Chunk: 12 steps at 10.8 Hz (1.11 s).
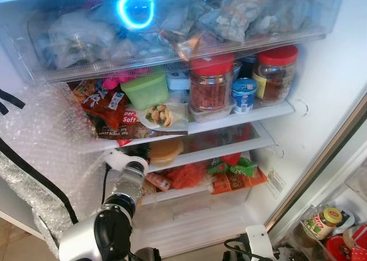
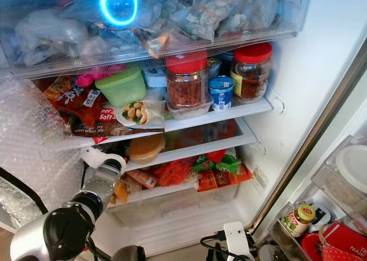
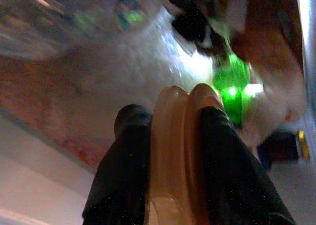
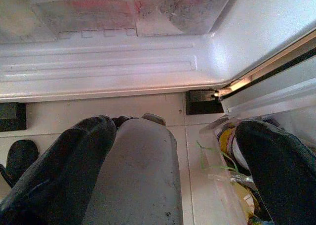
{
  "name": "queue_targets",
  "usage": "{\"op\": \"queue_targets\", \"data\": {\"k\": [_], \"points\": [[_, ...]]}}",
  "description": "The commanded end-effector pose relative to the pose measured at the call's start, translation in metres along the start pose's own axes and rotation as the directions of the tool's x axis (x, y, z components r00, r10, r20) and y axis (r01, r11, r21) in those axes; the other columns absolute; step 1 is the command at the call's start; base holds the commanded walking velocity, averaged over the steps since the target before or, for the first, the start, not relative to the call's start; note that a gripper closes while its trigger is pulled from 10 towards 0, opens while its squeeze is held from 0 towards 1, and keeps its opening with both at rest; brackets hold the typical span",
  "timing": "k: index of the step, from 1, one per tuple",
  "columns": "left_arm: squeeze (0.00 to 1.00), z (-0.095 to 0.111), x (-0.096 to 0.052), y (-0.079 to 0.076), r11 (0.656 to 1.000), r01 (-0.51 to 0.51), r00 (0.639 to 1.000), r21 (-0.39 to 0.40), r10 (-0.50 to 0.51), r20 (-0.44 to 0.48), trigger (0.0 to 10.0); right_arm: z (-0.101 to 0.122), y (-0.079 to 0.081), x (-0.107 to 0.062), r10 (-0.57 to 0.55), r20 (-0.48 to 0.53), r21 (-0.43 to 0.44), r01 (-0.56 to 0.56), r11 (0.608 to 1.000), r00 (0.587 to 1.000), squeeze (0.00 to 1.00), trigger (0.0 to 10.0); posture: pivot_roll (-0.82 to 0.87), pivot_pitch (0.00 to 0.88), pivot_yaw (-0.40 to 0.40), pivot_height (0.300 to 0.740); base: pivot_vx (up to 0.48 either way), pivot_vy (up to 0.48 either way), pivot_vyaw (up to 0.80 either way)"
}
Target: Restocking fridge
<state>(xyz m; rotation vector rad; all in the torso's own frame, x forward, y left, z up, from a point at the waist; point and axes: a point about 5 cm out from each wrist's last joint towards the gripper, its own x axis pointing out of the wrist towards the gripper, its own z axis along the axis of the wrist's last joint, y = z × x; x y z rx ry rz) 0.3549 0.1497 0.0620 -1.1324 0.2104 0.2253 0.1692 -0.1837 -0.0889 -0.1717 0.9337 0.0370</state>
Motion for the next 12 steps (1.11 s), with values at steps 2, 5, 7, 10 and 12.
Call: {"op": "queue_targets", "data": {"k": [2,5,7,10,12], "points": [[1.00,0.008,0.001,0.001,1.000,-0.019,0.999,-0.023,0.019,0.028,10.0,-0.022,0.006,-0.005,0.022,-0.078,0.004,-0.022,1.000,0.997,0.00,10.0,-0.11,0.000,0.078,0.638,0.000,0.000,0.00],[1.00,0.001,0.000,0.000,1.000,0.021,0.999,0.004,-0.020,-0.026,10.0,-0.020,0.006,-0.004,0.021,-0.071,0.005,-0.020,1.000,0.997,0.00,10.0,-0.11,0.000,0.079,0.638,0.000,0.000,0.00],[1.00,-0.004,-0.002,0.003,0.998,0.050,0.998,0.036,-0.049,-0.047,10.0,-0.019,0.006,-0.004,0.022,-0.070,0.004,-0.022,1.000,0.997,0.00,10.0,-0.10,0.000,0.077,0.638,0.000,0.000,0.00],[1.00,-0.001,-0.003,0.007,0.997,0.056,0.998,0.045,-0.054,-0.045,10.0,-0.019,0.007,-0.004,0.026,-0.070,0.004,-0.026,1.000,0.997,0.00,10.0,-0.09,0.000,0.077,0.638,0.000,0.000,0.00],[1.00,0.003,-0.002,0.004,0.998,0.066,0.998,0.025,-0.065,-0.025,10.0,-0.019,0.007,-0.004,0.026,-0.069,0.006,-0.025,1.000,0.997,0.00,10.0,-0.09,0.000,0.079,0.638,0.000,0.000,0.00]]}}
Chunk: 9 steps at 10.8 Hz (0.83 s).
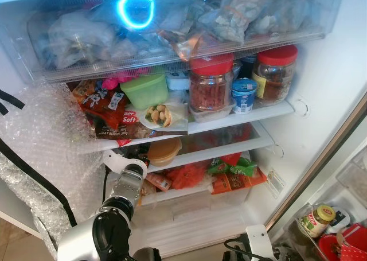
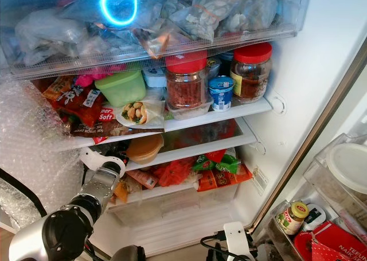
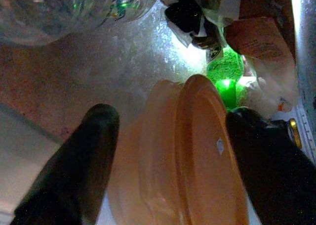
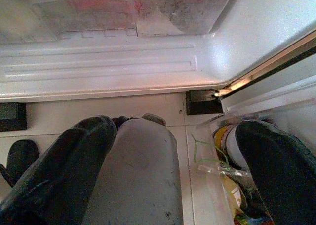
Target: Restocking fridge
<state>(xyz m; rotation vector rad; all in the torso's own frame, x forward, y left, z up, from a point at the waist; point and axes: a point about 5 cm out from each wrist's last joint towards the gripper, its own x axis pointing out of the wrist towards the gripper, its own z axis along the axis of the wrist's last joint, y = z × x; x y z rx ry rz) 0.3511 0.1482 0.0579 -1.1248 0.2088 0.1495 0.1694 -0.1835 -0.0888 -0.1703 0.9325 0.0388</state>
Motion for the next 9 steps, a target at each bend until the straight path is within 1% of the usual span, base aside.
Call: {"op": "queue_targets", "data": {"k": [1,3,4,5,8,9], "points": [[1.00,0.006,0.001,-0.001,1.000,0.014,1.000,0.007,-0.014,0.011,10.0,-0.019,0.007,-0.004,0.024,-0.071,0.007,-0.023,1.000,0.997,0.00,10.0,-0.09,0.000,0.079,0.638,0.000,0.000,0.00],[1.00,0.005,-0.001,0.002,0.999,0.027,1.000,0.019,-0.027,0.005,10.0,-0.017,0.009,-0.003,0.026,-0.071,0.007,-0.025,1.000,0.997,0.00,10.0,-0.09,0.000,0.078,0.638,0.000,0.000,0.00],[1.00,0.003,-0.002,0.003,0.999,0.036,0.999,0.039,-0.035,-0.004,10.0,-0.017,0.010,-0.003,0.026,-0.072,0.008,-0.026,1.000,0.997,0.00,10.0,-0.08,0.000,0.078,0.638,0.000,0.000,0.00],[0.00,0.003,-0.003,0.003,0.997,0.058,0.998,0.057,-0.058,-0.009,10.0,-0.016,0.010,-0.003,0.026,-0.071,0.008,-0.026,1.000,0.997,0.00,10.0,-0.08,0.000,0.078,0.638,0.000,0.000,0.00],[0.00,0.003,-0.009,0.011,0.994,0.079,0.997,0.071,-0.078,-0.017,10.0,-0.015,0.012,-0.002,0.030,-0.069,0.009,-0.029,1.000,0.997,0.00,10.0,-0.07,0.000,0.078,0.638,0.000,0.000,0.00],[0.00,0.002,-0.011,0.015,0.992,0.101,0.994,0.071,-0.098,-0.044,10.0,-0.014,0.012,-0.002,0.030,-0.068,0.008,-0.030,1.000,0.997,0.00,10.0,-0.07,0.000,0.078,0.638,0.000,0.000,0.00]]}}
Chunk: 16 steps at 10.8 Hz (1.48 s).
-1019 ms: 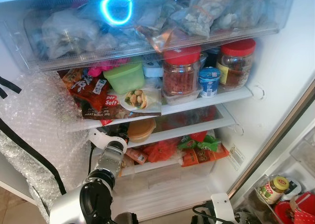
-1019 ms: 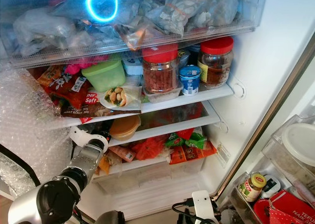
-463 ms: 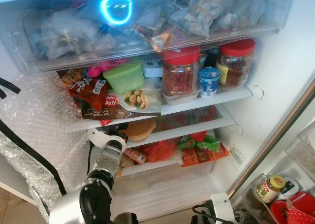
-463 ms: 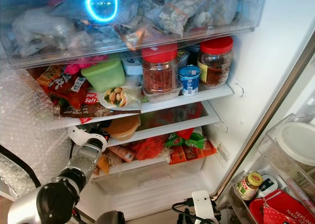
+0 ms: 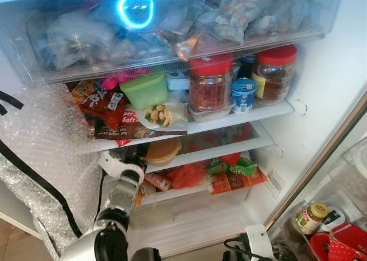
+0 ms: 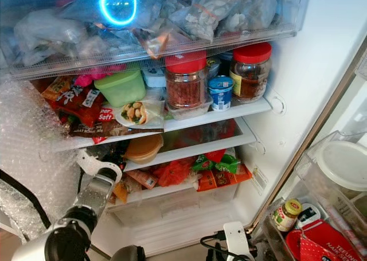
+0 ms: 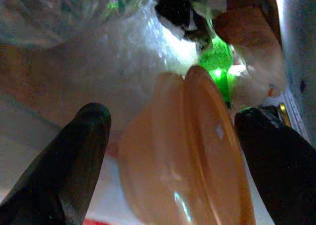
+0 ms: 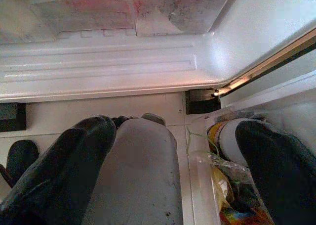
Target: Restocking fridge
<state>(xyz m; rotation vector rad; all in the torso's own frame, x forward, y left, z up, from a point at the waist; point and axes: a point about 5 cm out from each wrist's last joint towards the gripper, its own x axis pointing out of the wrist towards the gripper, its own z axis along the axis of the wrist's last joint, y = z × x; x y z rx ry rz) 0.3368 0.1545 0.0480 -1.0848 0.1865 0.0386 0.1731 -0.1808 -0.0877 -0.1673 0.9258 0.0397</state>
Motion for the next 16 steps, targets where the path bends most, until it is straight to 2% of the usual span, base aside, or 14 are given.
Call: {"op": "queue_targets", "data": {"k": [1,4,7,10,14,16], "points": [[0.00,-0.002,-0.003,0.004,0.999,0.023,0.999,0.032,-0.022,-0.040,10.0,-0.018,0.010,-0.003,0.028,-0.073,0.006,-0.028,1.000,0.997,0.00,10.0,-0.07,0.000,0.078,0.638,0.000,0.000,0.00],[0.00,-0.010,-0.012,0.009,0.996,0.088,0.989,0.029,-0.084,-0.121,10.0,-0.017,0.010,-0.003,0.027,-0.070,0.003,-0.027,1.000,0.997,0.00,10.0,-0.07,0.000,0.077,0.638,0.000,0.000,0.00],[0.00,-0.005,-0.018,0.015,0.994,0.103,0.985,0.029,-0.098,-0.140,10.0,-0.017,0.010,-0.003,0.027,-0.068,-0.001,-0.027,1.000,0.997,0.00,10.0,-0.07,0.000,0.077,0.638,0.000,0.000,0.00],[0.00,-0.003,-0.026,0.017,0.987,0.156,0.963,0.025,-0.146,-0.228,10.0,-0.016,0.009,-0.003,0.027,-0.064,-0.002,-0.027,1.000,0.998,0.00,10.0,-0.07,0.000,0.077,0.638,0.000,0.000,0.00],[0.00,-0.013,-0.031,0.006,0.972,0.235,0.909,-0.016,-0.226,-0.350,10.0,-0.017,0.010,-0.003,0.028,-0.063,-0.002,-0.028,1.000,0.998,0.00,10.0,-0.08,0.000,0.079,0.638,0.000,0.000,0.00],[0.00,-0.012,-0.027,-0.001,0.965,0.262,0.912,-0.001,-0.248,-0.327,10.0,-0.016,0.010,-0.003,0.028,-0.062,-0.001,-0.028,1.000,0.998,0.00,10.0,-0.08,0.000,0.079,0.638,0.000,0.000,0.00]]}}
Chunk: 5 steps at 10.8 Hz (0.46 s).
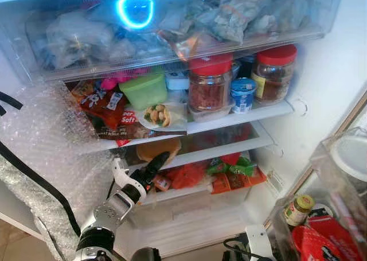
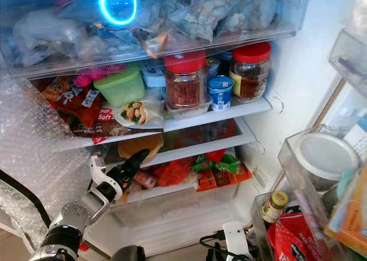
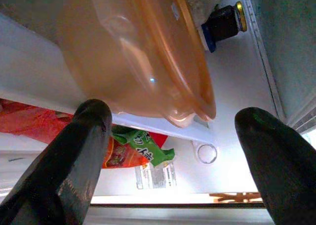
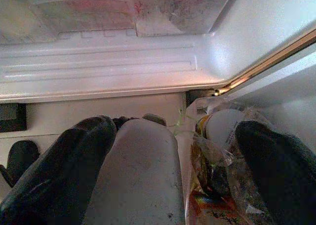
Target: Restocking fridge
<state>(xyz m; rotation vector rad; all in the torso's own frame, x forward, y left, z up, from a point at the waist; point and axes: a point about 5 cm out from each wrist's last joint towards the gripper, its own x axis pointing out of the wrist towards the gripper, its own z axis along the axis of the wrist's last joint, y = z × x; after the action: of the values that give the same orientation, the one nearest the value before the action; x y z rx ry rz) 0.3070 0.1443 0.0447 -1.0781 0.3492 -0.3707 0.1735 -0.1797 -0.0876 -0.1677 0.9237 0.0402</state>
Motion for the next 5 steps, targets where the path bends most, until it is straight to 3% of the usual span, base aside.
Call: {"op": "queue_targets", "data": {"k": [1,5], "points": [[0.00,0.008,0.007,-0.007,1.000,0.018,0.999,0.024,-0.019,0.032,10.0,-0.016,0.009,-0.003,0.029,-0.062,-0.001,-0.029,1.000,0.998,0.00,10.0,-0.08,0.000,0.079,0.638,0.000,0.000,0.00],[0.00,0.009,0.022,-0.013,1.000,0.023,0.997,0.008,-0.024,0.071,10.0,-0.018,0.009,-0.004,0.029,-0.066,-0.005,-0.029,1.000,0.997,0.00,10.0,-0.09,0.000,0.076,0.638,0.000,0.000,0.00]]}}
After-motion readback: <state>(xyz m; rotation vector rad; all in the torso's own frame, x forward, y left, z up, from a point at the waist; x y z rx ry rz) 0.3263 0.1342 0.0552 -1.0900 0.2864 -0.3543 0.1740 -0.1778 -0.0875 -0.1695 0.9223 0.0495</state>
